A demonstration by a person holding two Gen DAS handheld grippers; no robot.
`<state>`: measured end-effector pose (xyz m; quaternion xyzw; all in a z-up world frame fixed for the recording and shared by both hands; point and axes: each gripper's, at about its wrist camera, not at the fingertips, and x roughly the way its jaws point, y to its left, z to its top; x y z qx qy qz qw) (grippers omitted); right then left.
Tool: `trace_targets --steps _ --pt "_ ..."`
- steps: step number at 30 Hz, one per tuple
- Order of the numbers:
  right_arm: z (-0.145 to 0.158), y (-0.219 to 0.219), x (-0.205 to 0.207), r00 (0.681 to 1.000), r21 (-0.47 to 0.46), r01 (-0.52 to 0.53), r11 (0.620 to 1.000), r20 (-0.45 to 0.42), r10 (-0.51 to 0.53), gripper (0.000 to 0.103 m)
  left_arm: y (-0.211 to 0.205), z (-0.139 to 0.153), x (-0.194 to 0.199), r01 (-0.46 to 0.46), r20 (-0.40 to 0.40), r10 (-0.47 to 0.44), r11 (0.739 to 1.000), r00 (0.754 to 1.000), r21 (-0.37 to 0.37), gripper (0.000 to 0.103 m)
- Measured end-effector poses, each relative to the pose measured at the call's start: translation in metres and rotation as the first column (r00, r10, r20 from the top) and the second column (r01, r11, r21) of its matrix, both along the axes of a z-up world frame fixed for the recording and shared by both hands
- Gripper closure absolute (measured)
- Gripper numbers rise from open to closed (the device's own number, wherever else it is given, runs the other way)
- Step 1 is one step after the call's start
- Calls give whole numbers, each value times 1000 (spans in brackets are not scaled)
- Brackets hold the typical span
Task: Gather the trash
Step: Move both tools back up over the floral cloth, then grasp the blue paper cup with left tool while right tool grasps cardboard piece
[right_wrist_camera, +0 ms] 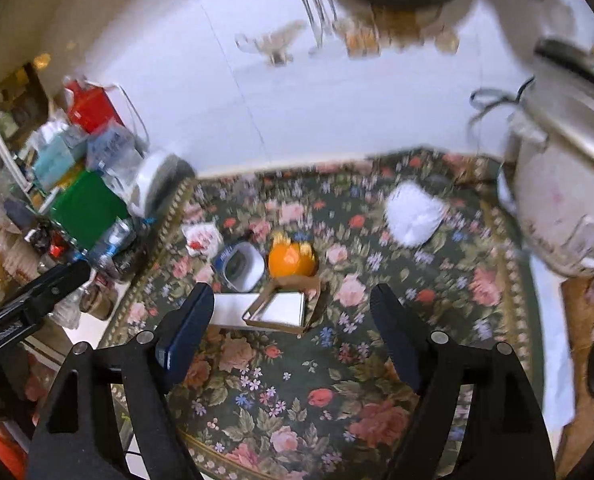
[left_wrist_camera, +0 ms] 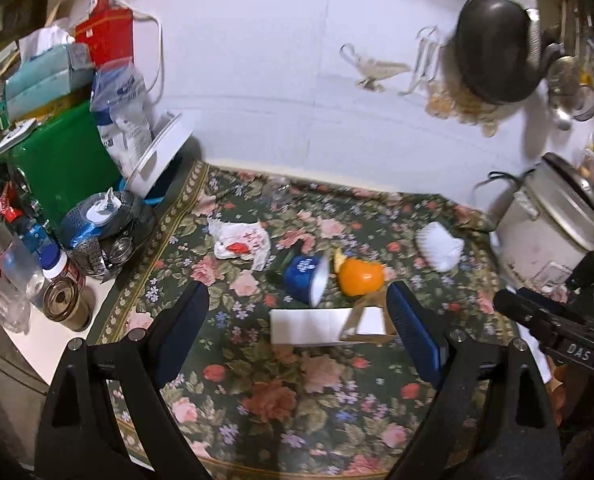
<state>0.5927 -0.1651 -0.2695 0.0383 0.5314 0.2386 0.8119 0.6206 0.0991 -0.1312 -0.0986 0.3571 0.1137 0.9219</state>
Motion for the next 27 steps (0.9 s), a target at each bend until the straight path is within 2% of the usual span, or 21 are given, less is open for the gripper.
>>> trace_targets --steps 8,13,15,18,22,24,26,27 --pt "-72 56 25 985 -68 38 997 -166 -49 25 48 -30 35 47 -71 -49 999 996 -19 13" --pt "-115 73 34 963 -165 97 981 -235 -134 25 66 -56 62 116 -145 -122 992 982 -43 13" --pt "-127 71 35 950 -176 122 977 -263 -166 25 68 -68 73 151 -171 -159 987 972 -56 13" --pt "-142 69 35 929 -188 158 969 -305 -211 25 71 -83 89 191 -202 -206 977 957 -89 13" --pt "-150 63 35 905 -158 208 965 -343 -251 25 70 -102 109 231 -237 -256 965 937 -127 13" --pt "-150 60 33 903 -143 221 965 -344 -258 26 69 -111 119 250 -254 -283 956 925 -155 13" --pt "-148 60 32 912 -141 214 967 -324 -249 35 67 -119 128 271 -258 -311 946 915 -179 13" --pt "-147 60 31 918 -146 204 968 -316 -241 37 65 -122 132 279 -260 -321 942 911 -185 15"
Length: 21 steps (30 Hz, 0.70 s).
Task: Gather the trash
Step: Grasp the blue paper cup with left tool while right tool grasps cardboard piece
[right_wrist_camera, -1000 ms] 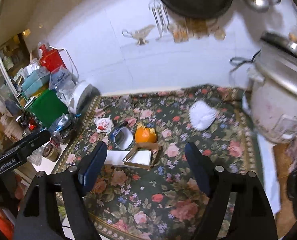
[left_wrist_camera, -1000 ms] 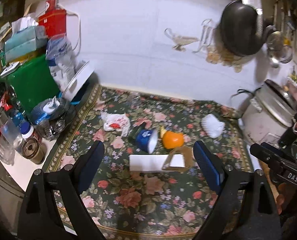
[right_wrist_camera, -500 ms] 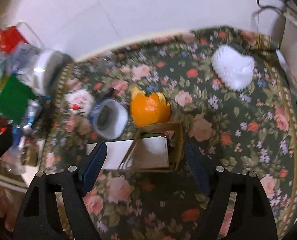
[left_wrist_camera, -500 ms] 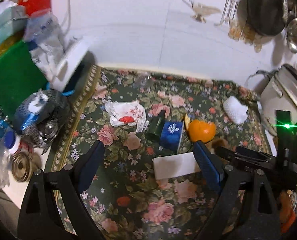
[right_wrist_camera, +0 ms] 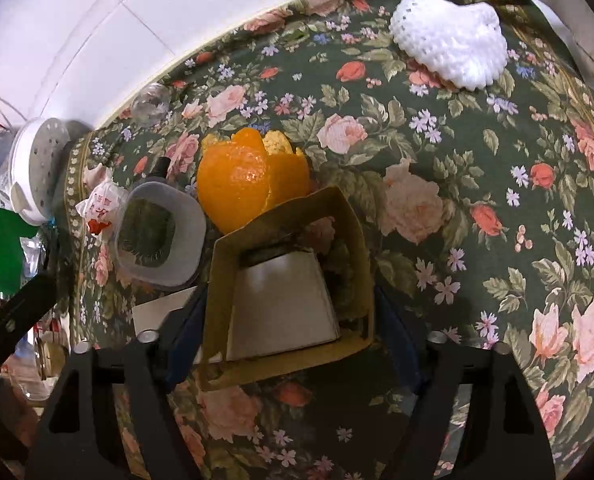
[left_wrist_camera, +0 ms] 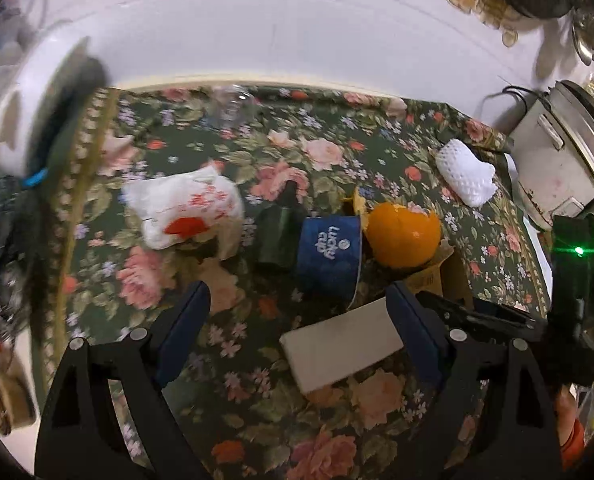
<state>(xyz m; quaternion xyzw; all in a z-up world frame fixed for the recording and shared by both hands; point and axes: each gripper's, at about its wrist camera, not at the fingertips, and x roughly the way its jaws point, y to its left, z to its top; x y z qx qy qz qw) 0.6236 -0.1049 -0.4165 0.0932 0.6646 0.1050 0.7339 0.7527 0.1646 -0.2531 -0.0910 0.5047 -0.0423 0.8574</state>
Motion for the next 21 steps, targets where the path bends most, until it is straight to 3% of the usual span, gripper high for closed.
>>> trace_targets --steps 4,12,16,17,21 --pt "9 0 -4 998 -34 -25 999 60 27 44 -8 -13 15 49 -19 -50 998 999 -42 23" --pt "27 -13 -8 993 -41 -27 999 111 31 48 -18 -36 33 71 -65 -76 995 995 -77 41" --pt "34 -21 -9 992 -41 -14 999 127 19 48 -24 -44 38 73 -83 -77 996 994 -45 52" --pt "37 -23 -10 991 -40 -10 999 131 15 48 -25 -46 39 70 -89 -73 997 993 -36 61" --pt "47 -32 -13 989 -44 -3 999 151 10 48 -28 -44 35 46 -65 -46 999 997 0 61"
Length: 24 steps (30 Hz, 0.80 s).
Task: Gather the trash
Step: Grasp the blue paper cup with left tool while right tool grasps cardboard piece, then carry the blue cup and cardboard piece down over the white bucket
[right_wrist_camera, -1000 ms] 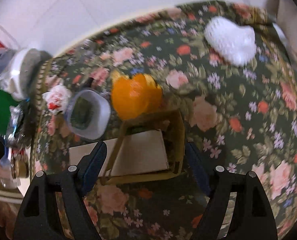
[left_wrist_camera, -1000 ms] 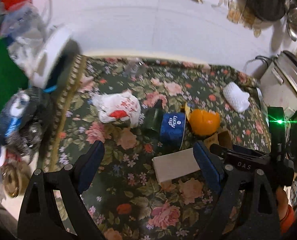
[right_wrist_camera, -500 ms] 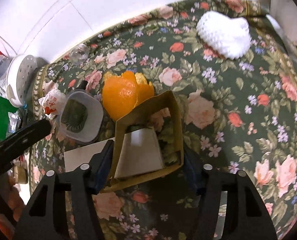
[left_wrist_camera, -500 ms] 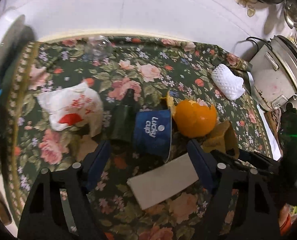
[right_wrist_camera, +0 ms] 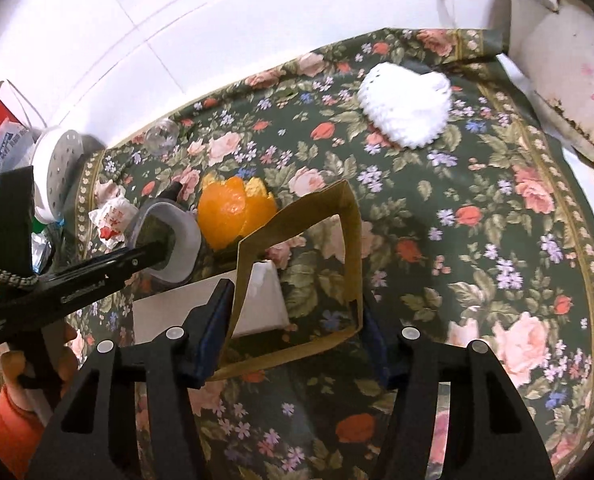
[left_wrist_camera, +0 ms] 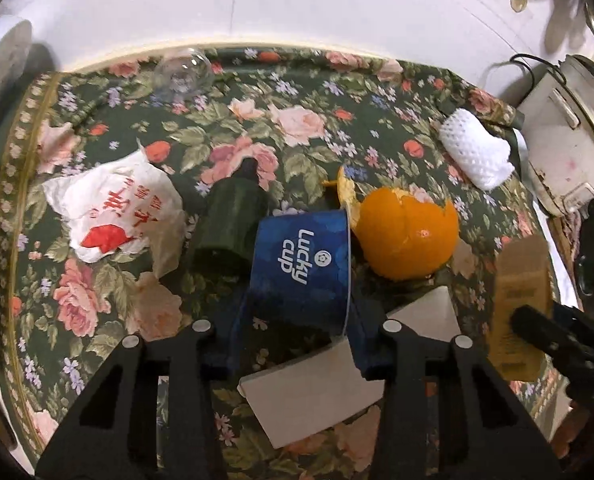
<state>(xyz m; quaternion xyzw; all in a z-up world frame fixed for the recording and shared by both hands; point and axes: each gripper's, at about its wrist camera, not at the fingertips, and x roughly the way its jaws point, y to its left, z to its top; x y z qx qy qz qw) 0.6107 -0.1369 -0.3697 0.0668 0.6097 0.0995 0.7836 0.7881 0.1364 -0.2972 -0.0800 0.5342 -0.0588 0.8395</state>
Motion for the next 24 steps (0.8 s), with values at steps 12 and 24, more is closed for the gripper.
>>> trace_targets --steps 12,24 --pt "44 -31 -14 996 39 -43 998 76 39 48 -7 60 -35 -139 144 134 990 980 25 70" --pt "94 -55 -35 960 78 -227 971 187 209 48 -51 111 -111 -277 259 260 960 930 30 77"
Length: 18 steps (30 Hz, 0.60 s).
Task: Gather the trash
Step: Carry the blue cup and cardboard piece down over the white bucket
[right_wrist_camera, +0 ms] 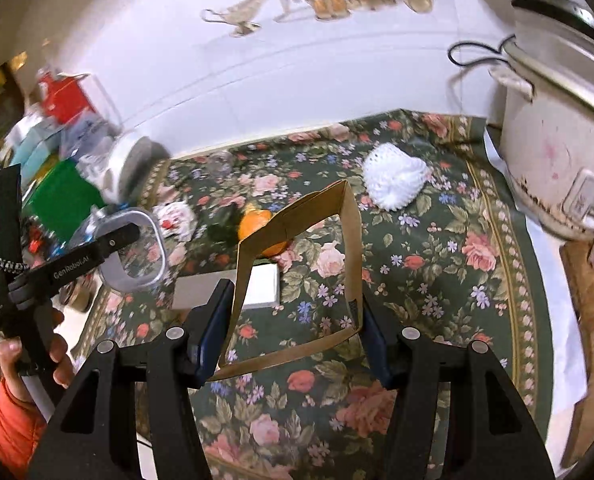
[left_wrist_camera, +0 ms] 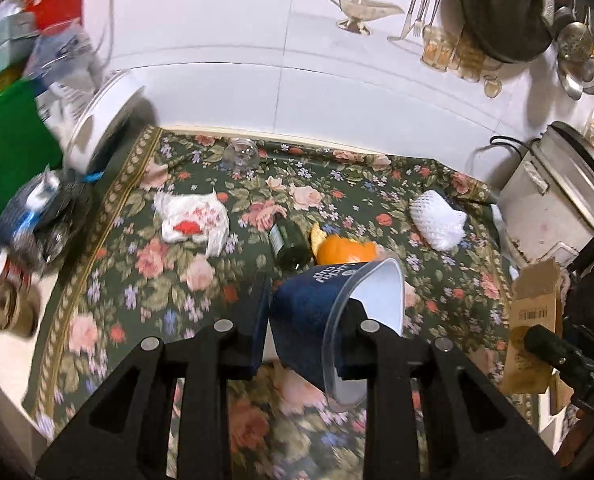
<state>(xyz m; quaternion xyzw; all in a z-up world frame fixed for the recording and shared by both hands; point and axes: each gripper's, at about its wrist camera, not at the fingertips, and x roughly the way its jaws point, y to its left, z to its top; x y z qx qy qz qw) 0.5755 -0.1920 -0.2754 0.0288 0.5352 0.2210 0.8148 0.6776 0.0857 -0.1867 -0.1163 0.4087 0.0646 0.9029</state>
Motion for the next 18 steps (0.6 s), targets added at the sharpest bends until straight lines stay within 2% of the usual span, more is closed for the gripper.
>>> trace_targets --steps 4,8,18 --pt "13 -3 -13 999 22 -49 999 17 49 47 -15 11 -28 -15 15 15 1000 1000 -23 77" --pt "23 -4 -28 998 35 -64 997 27 63 47 -28 21 -50 -2 28 2 1000 1000 -9 77" --pt "49 10 -88 997 12 -9 1000 74 8 47 -31 35 -112 99 75 -96 994 993 -37 77"
